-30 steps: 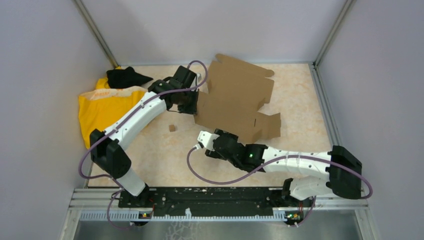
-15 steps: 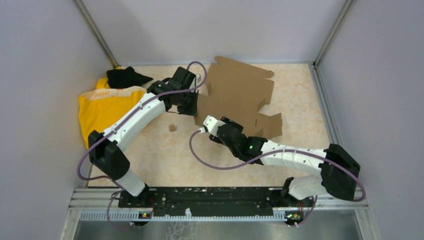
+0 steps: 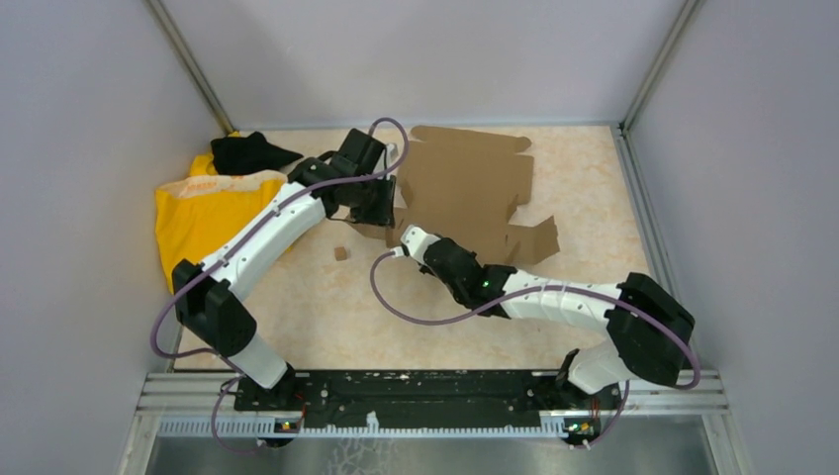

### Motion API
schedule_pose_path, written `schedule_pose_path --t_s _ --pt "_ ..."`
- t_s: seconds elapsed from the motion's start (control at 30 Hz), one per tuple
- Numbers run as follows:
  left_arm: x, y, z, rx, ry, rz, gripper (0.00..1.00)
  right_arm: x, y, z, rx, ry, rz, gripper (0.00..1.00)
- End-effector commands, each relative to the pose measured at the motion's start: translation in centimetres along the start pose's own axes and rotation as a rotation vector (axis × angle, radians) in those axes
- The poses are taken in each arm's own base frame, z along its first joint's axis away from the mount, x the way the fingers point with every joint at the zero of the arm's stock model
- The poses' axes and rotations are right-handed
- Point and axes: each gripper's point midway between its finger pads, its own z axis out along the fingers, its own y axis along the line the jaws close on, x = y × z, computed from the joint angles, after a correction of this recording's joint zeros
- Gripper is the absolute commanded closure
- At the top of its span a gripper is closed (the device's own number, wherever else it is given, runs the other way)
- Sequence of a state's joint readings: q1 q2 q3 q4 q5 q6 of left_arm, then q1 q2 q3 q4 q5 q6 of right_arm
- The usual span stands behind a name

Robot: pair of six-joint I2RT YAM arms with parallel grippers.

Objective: Fold the paper box

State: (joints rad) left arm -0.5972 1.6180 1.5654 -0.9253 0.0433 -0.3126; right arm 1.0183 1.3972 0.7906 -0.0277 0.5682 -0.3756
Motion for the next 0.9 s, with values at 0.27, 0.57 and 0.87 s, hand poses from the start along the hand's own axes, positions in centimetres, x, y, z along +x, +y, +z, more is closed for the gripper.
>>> schedule_pose_path --t_s 0.27,0.57,0.87 --pt "-7.2 1.9 -7.6 -0.081 -0.247 -0.047 0.31 -6.2 -4.1 -1.3 0.019 -0.067 0.114 1.00" --pt "-8.0 4.1 -10.8 -0.126 -0.357 -0.110 0.25 -10.7 -10.4 -3.3 -0.007 -0.031 0.395 1.00" --pt "-6.9 5.4 -10.7 -0.139 -0.353 -0.128 0.25 -14.4 -13.9 -3.4 -0.187 -0.128 0.874 1.00"
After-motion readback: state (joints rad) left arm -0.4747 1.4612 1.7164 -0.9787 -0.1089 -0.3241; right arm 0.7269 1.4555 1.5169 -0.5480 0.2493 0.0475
